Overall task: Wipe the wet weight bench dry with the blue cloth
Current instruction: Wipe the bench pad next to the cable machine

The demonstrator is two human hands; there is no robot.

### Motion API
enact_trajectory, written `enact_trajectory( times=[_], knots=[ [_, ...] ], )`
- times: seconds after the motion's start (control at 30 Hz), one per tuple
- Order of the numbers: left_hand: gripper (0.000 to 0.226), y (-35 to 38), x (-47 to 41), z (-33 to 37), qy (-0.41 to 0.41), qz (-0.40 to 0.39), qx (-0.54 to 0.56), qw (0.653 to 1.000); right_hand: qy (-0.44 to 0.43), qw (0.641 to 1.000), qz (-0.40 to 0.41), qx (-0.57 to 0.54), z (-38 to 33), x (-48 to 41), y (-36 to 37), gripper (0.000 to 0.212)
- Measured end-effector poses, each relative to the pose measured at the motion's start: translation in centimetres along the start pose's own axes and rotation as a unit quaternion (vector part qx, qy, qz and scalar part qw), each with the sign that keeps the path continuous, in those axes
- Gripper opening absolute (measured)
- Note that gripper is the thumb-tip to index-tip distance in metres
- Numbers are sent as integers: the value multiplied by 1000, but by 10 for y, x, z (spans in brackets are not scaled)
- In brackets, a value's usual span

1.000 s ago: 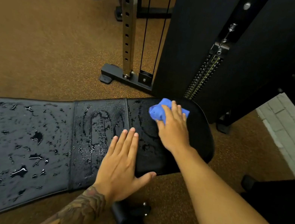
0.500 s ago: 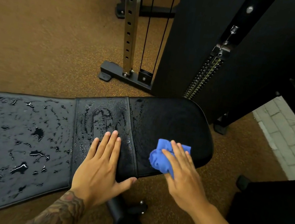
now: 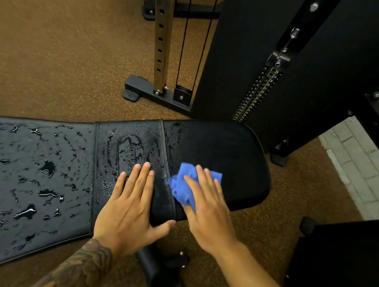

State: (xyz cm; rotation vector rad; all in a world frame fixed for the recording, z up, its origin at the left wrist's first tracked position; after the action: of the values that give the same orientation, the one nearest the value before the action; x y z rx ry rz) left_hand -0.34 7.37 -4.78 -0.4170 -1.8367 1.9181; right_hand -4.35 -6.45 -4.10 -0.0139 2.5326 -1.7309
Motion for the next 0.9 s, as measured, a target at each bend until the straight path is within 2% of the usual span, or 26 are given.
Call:
enact_trajectory(
  times=[0.07,0.17,0.33,0.43,0.53,0.7,0.8,0.9],
  knots=[
    [113,0,0,-1,-3,1,5,1000,3,1000,-1,0,16,26,-7,58],
    [113,-1,1,-1,-3,1,-1,1000,78,997,9,7,61,37,-22,58],
    [112,-2,1,-1,-6,-3,0,1000,180,982,59,18,106,-14,-41,52],
    [112,-1,0,0,-4,-3,2,1000,160,985,57,38,89,-63,-31,52],
    [111,-1,0,0,0,2,-4,1000,82,996,45,9,43,-85,-14,54],
    [111,1,2,1,4,-1,8,1000,-37,998,-16,-44,9,-4,-6,60],
    [111,1,0,-1,0,-2,20,1000,-22,998,-42,-36,36,24,-16,63],
    [110,0,0,0,3,5,25,1000,57,998,11,-17,70,-14,-29,57]
  ],
)
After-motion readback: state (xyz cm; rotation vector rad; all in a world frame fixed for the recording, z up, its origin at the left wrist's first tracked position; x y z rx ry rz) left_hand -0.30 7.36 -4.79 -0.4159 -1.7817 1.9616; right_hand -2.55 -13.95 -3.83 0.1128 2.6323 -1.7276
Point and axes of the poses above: each hand's wrist, its own x-axis away from the middle knuckle, its own y-axis out of the palm, z = x × y, the point moved 9 cm from there along -x, towards the middle knuckle, and after that the axes turned 7 degrees about -y, right-handed, at the moved point
